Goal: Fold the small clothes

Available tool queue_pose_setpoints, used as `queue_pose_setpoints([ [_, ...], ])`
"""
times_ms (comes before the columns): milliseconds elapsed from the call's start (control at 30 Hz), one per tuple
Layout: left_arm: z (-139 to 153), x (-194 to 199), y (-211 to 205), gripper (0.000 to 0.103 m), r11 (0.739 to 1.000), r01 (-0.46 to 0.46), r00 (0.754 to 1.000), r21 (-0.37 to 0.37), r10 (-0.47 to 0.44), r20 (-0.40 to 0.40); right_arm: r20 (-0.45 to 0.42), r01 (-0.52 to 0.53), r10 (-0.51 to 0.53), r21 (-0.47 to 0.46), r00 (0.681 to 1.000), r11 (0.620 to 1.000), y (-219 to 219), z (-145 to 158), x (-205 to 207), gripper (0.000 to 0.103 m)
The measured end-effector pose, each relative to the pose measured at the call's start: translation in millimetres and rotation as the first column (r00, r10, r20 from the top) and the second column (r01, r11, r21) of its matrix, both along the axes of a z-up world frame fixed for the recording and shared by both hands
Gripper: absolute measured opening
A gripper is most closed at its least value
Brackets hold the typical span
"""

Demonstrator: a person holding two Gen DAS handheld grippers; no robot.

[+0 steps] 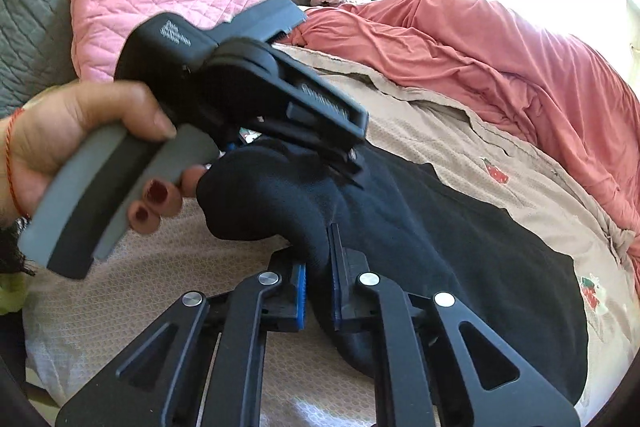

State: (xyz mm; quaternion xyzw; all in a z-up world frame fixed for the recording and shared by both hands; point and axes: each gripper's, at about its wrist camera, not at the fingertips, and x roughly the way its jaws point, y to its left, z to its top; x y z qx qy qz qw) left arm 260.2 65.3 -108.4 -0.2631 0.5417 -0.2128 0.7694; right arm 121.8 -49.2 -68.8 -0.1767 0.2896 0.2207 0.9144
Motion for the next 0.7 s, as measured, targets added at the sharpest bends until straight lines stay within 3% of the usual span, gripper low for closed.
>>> queue_pose_setpoints([
  [167,8.0,-3.3,-12.6,0.028,1.0,-0.002,1.0,0.021,0.002,0.003,0.005,0.004,-0.004,0.028,1.0,1.0,-10.3,2.9,-1.8,0.008],
  [267,25.0,-4.8,-26.3,0.024,0.998,-0.005,0.999,0.069,0.003,0.032,0.018,0.015,-0.016,0.052,1.0,0.999,-20.6,9.3,-4.6,0.008],
  [533,86.2,2.9,-105.0,0.023,0.98,0.051,0.989,0.19,-0.076,0.127,0.053,0.116,-0.125,0.14,0.991,0.983,-90.0,41.5,-12.7,0.007],
  [700,107.4,6.6,-167.0,0.023,0.962,0.11,0.979,0.251,-0.149,0.142,0.058,0.186,-0.199,0.177,0.978,0.967,-134.8,54.0,-21.4,0.007],
])
